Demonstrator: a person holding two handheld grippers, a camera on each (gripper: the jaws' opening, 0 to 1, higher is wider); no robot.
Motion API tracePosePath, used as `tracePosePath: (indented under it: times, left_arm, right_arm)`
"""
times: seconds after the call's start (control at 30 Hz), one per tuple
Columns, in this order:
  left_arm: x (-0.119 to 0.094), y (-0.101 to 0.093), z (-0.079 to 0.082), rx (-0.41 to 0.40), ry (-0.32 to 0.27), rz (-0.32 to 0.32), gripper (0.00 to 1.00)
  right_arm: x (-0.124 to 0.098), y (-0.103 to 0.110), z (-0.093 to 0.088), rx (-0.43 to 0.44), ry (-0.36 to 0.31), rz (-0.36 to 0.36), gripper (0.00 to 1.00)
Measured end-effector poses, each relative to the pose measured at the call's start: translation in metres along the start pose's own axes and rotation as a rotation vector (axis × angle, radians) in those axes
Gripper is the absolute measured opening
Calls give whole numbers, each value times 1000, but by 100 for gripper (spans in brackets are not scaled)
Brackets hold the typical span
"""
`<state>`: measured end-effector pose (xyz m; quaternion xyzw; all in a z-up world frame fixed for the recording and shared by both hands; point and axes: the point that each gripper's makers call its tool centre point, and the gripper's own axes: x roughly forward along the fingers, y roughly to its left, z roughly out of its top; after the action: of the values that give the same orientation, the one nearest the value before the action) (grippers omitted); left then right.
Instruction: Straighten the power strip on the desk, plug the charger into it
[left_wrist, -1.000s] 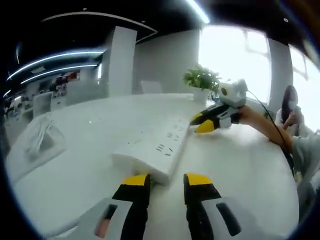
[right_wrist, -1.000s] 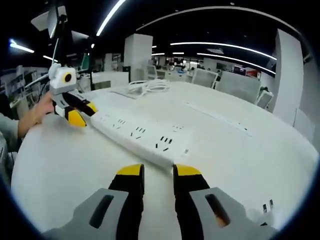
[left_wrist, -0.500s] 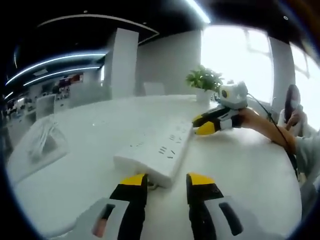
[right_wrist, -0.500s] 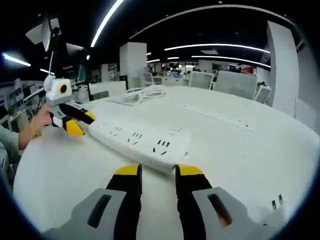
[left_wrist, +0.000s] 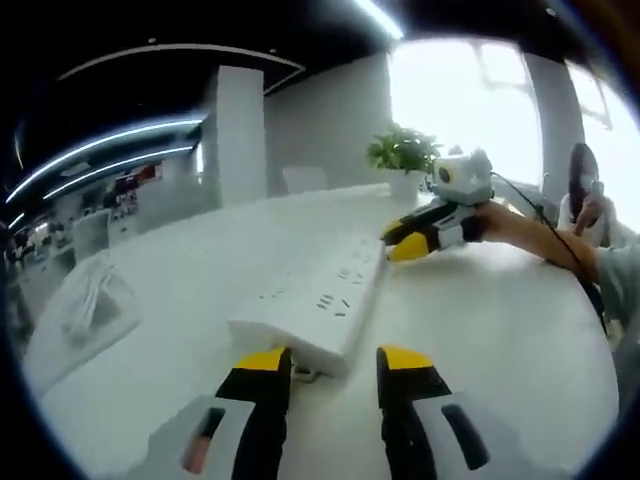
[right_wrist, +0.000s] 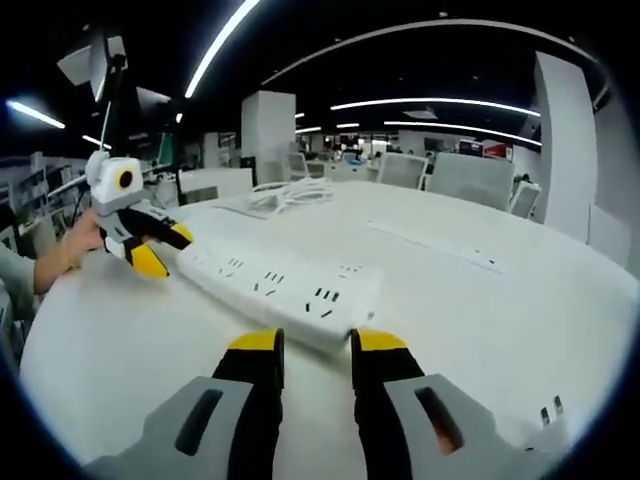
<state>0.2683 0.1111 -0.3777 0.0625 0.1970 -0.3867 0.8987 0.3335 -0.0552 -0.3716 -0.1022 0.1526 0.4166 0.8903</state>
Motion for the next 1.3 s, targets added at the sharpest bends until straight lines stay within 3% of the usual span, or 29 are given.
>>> tracePosePath:
  times: [0.2,1.3]
  left_arm:
    - [-1,0,0,8,2,-5,34]
    - [-10,-9,-3,0,31,-68,31]
  right_arm:
    - [-1,-2,0,35,-20,2,23]
    - [-5,5,-2,-21,16,39,23]
